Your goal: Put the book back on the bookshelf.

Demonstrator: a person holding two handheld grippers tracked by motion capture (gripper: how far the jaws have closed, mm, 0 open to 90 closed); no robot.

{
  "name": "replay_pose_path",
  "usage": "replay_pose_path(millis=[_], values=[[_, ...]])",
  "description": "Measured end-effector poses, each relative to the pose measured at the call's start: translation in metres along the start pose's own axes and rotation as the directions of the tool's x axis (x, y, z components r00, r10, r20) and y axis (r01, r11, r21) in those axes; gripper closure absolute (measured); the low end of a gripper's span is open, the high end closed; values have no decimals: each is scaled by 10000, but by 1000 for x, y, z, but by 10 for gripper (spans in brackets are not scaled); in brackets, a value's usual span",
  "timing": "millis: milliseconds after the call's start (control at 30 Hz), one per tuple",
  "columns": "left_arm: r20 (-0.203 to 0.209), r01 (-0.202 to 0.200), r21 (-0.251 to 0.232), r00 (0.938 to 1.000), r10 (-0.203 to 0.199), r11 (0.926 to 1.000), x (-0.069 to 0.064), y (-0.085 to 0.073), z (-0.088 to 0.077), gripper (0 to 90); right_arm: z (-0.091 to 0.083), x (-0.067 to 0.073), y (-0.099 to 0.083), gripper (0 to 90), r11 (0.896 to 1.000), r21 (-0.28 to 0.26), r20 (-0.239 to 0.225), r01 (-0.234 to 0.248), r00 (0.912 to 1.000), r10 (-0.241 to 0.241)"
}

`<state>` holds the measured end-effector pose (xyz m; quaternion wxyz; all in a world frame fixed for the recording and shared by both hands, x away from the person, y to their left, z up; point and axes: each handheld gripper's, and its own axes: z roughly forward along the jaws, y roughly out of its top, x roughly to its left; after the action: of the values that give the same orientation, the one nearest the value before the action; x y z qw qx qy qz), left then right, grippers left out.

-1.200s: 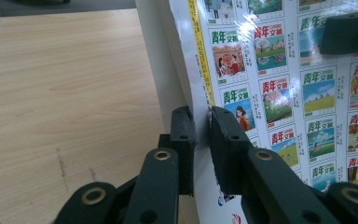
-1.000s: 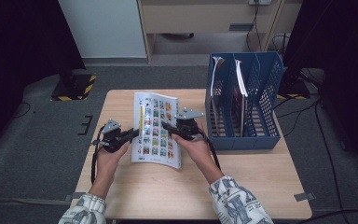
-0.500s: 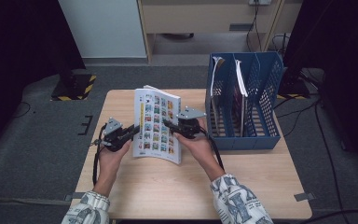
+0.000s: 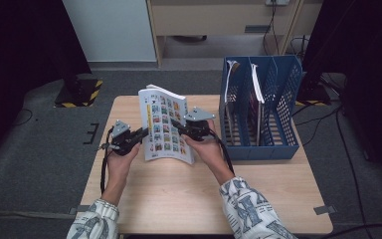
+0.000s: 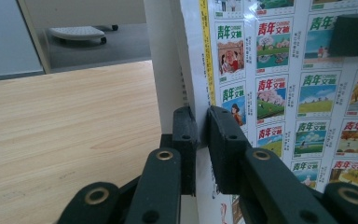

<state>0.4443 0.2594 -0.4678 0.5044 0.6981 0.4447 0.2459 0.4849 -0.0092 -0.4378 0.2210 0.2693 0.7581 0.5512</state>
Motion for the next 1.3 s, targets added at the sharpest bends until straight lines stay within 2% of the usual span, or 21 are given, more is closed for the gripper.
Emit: replay_pose_path(millis=[133,267,433,567,733,900,1133,1300], values=[[-19,-478,-12,9989,478,9989,-4,-1,-6,809,-3,1,-2,698,10000,-77,-28,-1,10000,1],[-55,-615,-126,9981,614,9980,-8,-4,-11,811,-11,5,-5,701,9997,-234,-159,58,9999,-62],[10,-505,-165,9987,505,9986,-10,-5,-17,814,-15,8,-2,695,9997,-237,-439,-53,9990,43],[128,-550,-158,9984,552,9984,-11,-6,-22,816,-20,11,1,672,9994,-269,-758,-198,9970,177],[225,-569,-232,9981,574,9981,-13,-9,-28,817,-27,15,-2,673,9987,-358,-924,-362,9952,328],[303,-562,-247,9979,569,9981,-15,-10,-31,815,-33,14,-4,722,9990,-349,-889,-263,9958,231],[381,-505,-268,9979,515,9984,-16,-11,-33,811,-39,16,-6,721,9994,-301,-979,-155,9951,125],[391,-413,-313,9983,425,9987,-16,-12,-34,808,-39,17,-9,706,9990,-322,-968,-300,9949,267]])
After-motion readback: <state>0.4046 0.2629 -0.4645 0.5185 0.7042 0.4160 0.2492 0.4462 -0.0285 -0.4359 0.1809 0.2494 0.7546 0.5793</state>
